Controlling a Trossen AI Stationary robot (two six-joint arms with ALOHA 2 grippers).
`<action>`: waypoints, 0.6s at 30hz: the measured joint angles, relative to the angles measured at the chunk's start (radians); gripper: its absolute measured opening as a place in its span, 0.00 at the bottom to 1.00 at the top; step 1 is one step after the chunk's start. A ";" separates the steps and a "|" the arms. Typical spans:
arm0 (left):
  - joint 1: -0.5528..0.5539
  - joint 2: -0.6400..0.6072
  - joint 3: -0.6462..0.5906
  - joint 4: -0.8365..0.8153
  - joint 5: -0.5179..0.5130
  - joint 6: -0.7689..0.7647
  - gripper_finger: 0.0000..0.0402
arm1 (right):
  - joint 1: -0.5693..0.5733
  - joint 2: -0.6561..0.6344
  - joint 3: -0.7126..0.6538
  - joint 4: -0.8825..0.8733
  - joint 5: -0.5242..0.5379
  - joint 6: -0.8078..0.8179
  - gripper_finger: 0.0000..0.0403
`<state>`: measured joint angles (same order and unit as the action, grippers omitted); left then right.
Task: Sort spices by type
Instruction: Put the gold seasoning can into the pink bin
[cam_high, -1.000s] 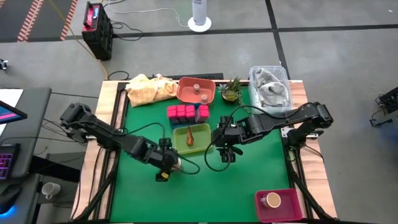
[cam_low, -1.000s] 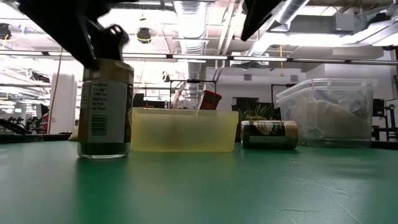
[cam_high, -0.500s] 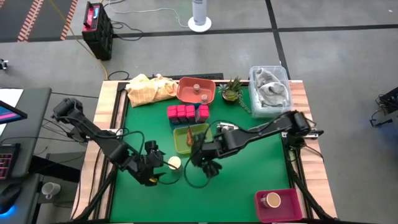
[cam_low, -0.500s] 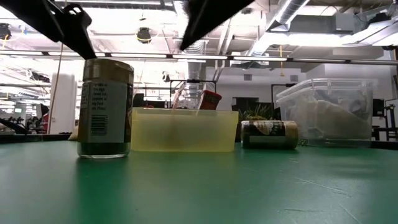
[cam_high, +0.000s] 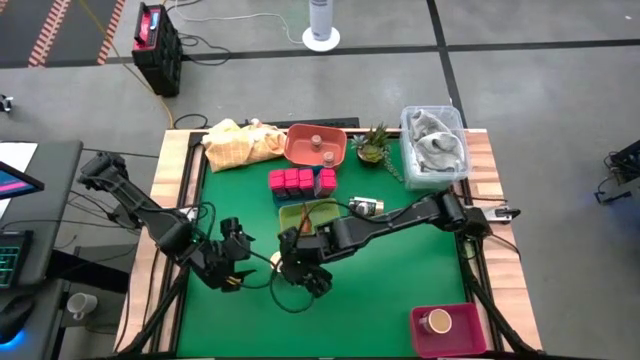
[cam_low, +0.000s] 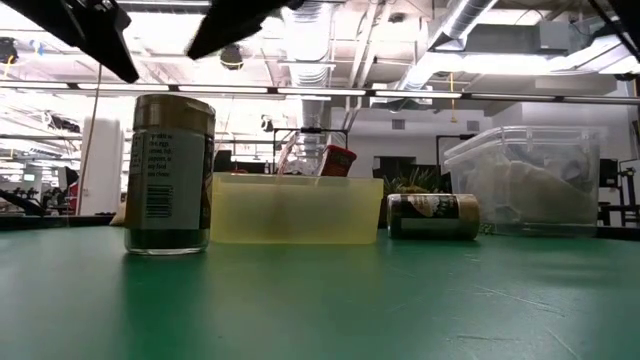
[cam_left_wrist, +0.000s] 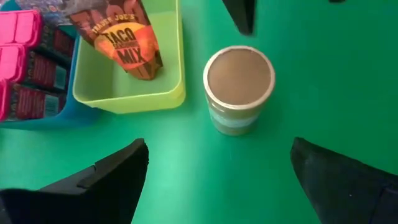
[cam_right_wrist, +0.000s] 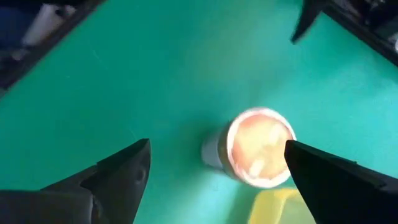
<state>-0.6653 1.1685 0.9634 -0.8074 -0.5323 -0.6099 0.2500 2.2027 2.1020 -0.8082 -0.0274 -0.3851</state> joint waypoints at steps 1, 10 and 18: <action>-0.001 -0.007 0.000 -0.002 -0.001 0.000 0.93 | -0.007 0.014 0.022 -0.005 -0.022 0.002 0.99; -0.003 -0.017 0.000 -0.006 -0.021 0.006 0.92 | -0.038 0.127 0.172 -0.044 -0.085 -0.066 0.99; -0.022 -0.017 -0.098 0.014 -0.021 -0.052 0.91 | -0.058 0.145 0.181 -0.010 -0.087 -0.096 0.99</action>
<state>-0.6875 1.1513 0.8651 -0.7934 -0.5533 -0.6623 0.1923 2.3479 2.2827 -0.8184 -0.1147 -0.4808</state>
